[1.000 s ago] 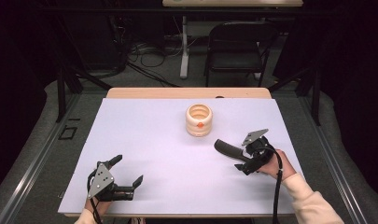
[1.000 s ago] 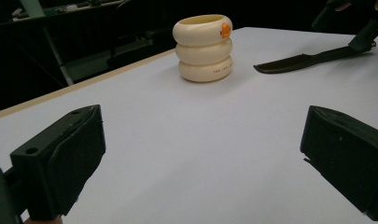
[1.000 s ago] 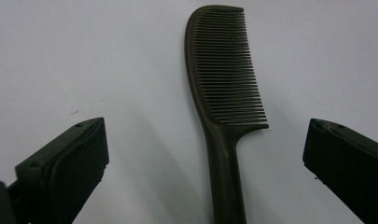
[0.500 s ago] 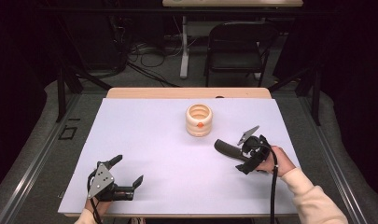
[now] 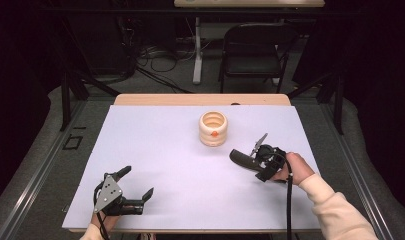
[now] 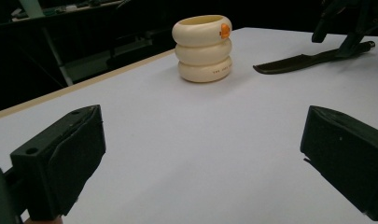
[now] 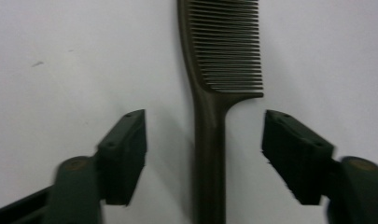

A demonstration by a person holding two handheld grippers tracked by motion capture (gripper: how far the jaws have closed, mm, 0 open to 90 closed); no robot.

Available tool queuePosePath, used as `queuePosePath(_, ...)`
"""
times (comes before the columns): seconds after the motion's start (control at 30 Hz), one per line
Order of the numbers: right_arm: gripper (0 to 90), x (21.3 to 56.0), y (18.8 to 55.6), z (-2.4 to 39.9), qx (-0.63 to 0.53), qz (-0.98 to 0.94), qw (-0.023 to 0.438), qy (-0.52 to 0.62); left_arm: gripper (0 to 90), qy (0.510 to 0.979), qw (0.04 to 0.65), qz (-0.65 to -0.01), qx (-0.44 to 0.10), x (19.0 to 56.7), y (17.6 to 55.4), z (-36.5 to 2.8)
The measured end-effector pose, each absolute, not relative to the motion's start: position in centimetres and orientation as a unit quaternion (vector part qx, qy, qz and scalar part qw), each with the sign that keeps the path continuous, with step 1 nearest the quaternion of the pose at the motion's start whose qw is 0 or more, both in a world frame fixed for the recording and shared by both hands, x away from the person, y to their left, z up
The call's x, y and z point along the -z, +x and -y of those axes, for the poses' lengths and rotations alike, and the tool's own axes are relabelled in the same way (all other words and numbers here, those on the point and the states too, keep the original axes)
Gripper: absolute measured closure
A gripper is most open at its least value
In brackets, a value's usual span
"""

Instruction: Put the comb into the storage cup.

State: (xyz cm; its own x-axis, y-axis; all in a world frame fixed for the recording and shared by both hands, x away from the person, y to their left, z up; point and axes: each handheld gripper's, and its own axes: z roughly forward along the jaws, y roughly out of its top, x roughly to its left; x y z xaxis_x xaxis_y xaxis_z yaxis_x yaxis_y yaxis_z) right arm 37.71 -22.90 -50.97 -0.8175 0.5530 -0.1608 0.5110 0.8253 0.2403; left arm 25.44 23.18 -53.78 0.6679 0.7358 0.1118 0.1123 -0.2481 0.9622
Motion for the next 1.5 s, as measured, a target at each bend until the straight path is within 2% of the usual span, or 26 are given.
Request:
queuePosePath(0.2,51.0,51.2,38.5,22.4,-0.054,-0.956,0.097,0.271,0.2,0.737,0.541,-0.287,-0.287,53.8,25.4,-23.2)
queuePosePath(0.43,60.9,51.5,39.3,22.2,-0.038,-0.960,0.080,0.266,0.2,0.736,0.541,-0.287,-0.287,53.8,25.4,-23.2)
queuePosePath(0.73,62.7,52.0,39.9,22.1,-0.025,-0.961,0.069,0.266,0.3,0.737,0.541,-0.287,-0.287,53.8,25.4,-23.2)
queuePosePath(1.07,70.7,52.5,40.2,22.1,-0.022,-0.960,0.057,0.272,0.2,0.737,0.542,-0.287,-0.286,53.8,25.4,-23.1)
queuePosePath(1.5,71.8,51.7,39.6,22.7,-0.053,-0.956,0.065,0.281,0.2,0.737,0.541,-0.287,-0.286,53.8,25.4,-23.1)
